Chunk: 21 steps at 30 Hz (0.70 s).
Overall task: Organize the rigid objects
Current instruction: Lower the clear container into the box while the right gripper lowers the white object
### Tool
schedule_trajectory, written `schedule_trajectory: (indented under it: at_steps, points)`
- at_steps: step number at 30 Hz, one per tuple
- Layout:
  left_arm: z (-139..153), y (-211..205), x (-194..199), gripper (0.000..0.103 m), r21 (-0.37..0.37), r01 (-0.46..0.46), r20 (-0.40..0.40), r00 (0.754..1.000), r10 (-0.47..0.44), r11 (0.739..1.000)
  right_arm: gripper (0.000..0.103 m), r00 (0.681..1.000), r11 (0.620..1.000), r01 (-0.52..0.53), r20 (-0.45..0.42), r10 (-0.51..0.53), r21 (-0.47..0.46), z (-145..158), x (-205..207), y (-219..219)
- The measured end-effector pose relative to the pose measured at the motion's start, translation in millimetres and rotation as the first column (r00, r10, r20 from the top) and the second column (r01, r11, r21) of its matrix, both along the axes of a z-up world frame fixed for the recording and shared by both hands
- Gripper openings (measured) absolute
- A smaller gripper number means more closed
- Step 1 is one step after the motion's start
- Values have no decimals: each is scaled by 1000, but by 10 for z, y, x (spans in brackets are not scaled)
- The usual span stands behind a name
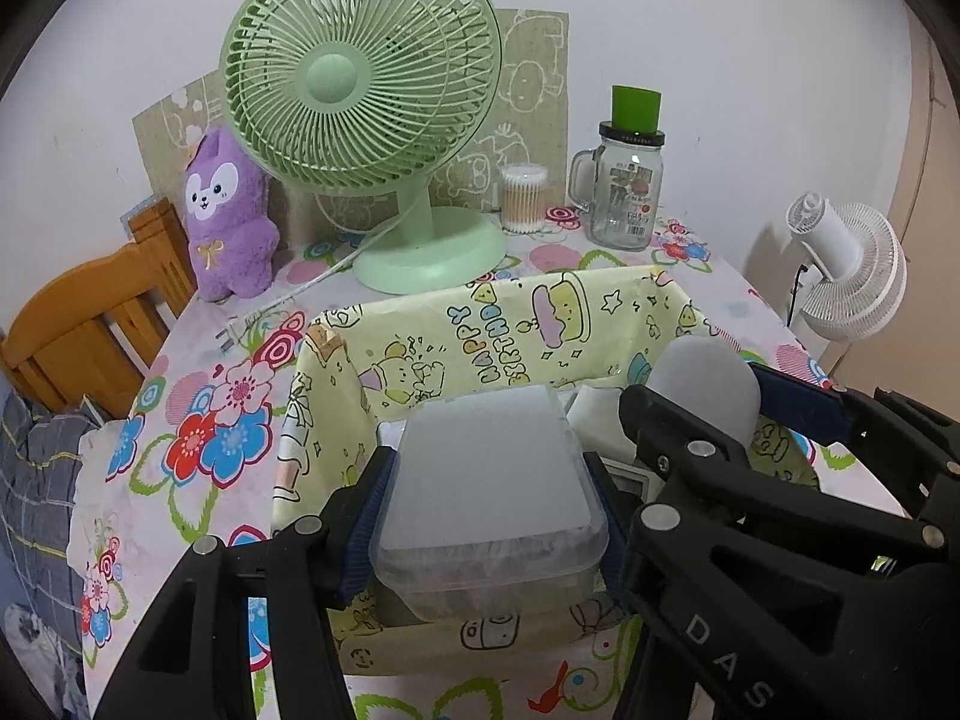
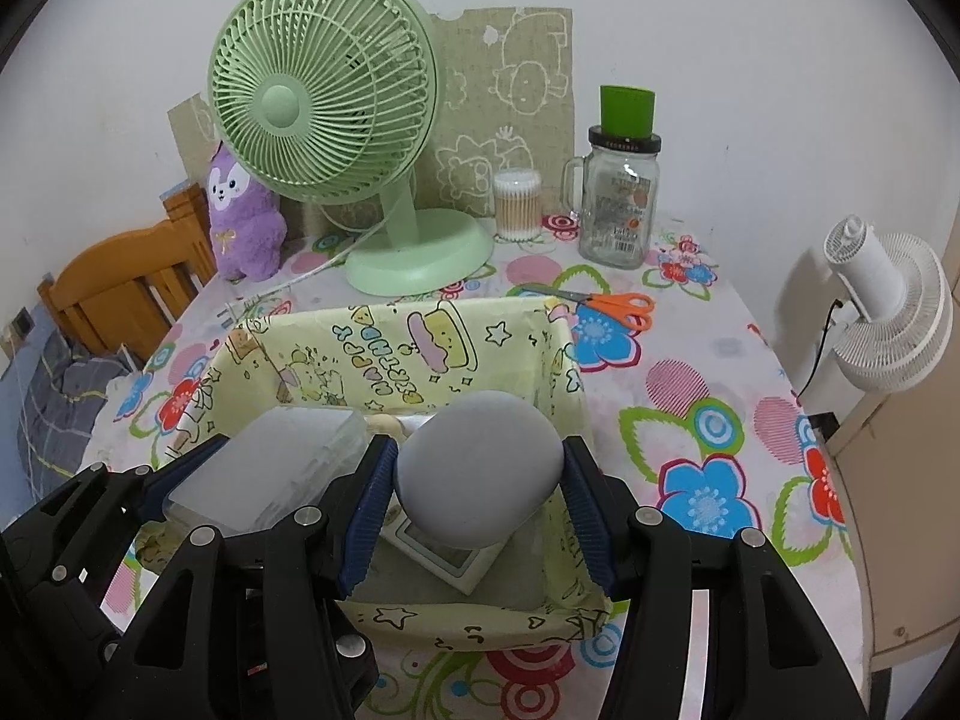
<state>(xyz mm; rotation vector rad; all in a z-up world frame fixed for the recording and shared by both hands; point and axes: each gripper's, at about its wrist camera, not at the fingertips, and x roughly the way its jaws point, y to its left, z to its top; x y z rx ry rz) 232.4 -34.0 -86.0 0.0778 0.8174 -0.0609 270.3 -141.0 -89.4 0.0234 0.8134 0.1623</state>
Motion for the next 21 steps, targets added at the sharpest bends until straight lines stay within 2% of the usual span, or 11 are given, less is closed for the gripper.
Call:
schedule_trajectory:
  at_steps: [3,7,14,17,19,21]
  points:
    - [-9,15,3,61,-7,2,-3,1000,-2,1000,60,1000,1000,0,-3,0,-2,-10,10,18]
    - [-17,49,20,61,-23,-1,-5,1000,1,1000,67,1000,1000,-10,-2,10,-1,-1,13,38]
    - [-32,100,54,61,-43,-17,0,1000,17,999,68,1000,1000,-4,0,4,-17,34,-8,68]
    - [-62,152,89,61,-45,-44,-1,999,44,998,74,1000,999,0,17,1,-43,62,-28,95]
    - [-89,162,112,62,-43,-45,-7,999,44,998,82,999,996,25,31,-22,-81,63,-28,112]
    - [-111,156,132,72,-46,-44,-9,999,44,998,83,998,994,45,40,-41,-101,55,-20,102]
